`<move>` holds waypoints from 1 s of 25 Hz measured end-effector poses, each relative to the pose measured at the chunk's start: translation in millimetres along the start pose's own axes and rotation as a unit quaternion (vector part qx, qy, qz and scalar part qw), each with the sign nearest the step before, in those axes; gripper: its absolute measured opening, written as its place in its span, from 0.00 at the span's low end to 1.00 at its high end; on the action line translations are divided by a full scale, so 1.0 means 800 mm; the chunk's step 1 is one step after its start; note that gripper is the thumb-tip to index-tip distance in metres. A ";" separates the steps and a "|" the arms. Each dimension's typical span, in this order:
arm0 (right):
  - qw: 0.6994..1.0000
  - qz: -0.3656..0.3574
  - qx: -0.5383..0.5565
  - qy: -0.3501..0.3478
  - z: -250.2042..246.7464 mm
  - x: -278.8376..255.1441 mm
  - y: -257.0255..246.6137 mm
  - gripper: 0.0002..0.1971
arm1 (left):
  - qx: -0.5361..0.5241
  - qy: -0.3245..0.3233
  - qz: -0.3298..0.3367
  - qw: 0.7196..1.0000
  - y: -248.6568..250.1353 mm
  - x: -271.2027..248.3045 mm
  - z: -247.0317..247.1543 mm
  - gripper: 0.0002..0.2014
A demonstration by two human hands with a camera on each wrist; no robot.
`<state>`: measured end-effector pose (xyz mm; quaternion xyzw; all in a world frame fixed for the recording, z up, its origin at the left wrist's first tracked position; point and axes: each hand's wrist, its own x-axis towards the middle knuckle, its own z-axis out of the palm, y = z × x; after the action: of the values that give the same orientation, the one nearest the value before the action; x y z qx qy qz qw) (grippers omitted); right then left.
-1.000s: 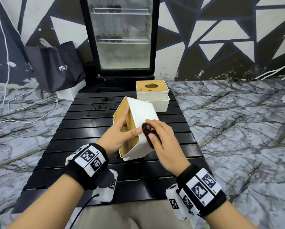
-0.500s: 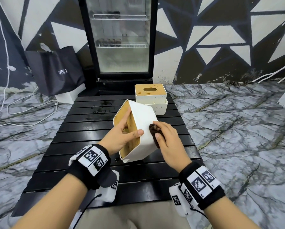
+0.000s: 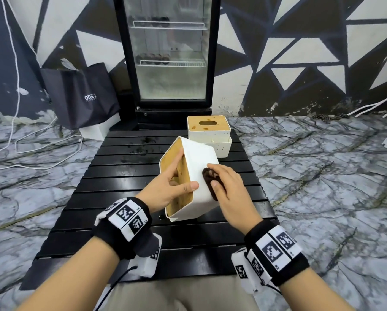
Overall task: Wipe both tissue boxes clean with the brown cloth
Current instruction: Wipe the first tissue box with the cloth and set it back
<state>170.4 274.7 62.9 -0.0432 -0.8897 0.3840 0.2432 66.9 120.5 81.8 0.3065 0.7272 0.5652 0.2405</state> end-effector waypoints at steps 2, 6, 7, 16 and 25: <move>1.000 0.023 -0.007 0.009 0.000 0.014 -0.002 0.19 | 0.007 -0.004 0.001 1.000 0.001 -0.002 0.003 0.42; 1.000 -0.008 -0.008 0.019 0.012 0.026 -0.022 0.19 | 0.016 -0.016 0.002 1.000 0.005 -0.003 0.003 0.41; 1.000 -0.022 -0.003 0.014 0.014 0.021 -0.022 0.20 | 0.015 -0.017 0.001 1.000 0.006 -0.004 0.002 0.41; 1.000 -0.006 -0.003 0.029 0.005 0.038 -0.013 0.19 | 0.051 -0.035 0.014 0.998 0.000 -0.002 0.005 0.48; 1.000 -0.018 -0.003 0.014 0.002 0.023 -0.003 0.20 | 0.038 -0.040 0.013 0.998 -0.003 -0.007 -0.002 0.49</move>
<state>153.5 276.7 71.3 -0.0329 -0.8880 0.3761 0.2626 69.6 115.0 80.1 0.3473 0.7335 0.5277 0.2506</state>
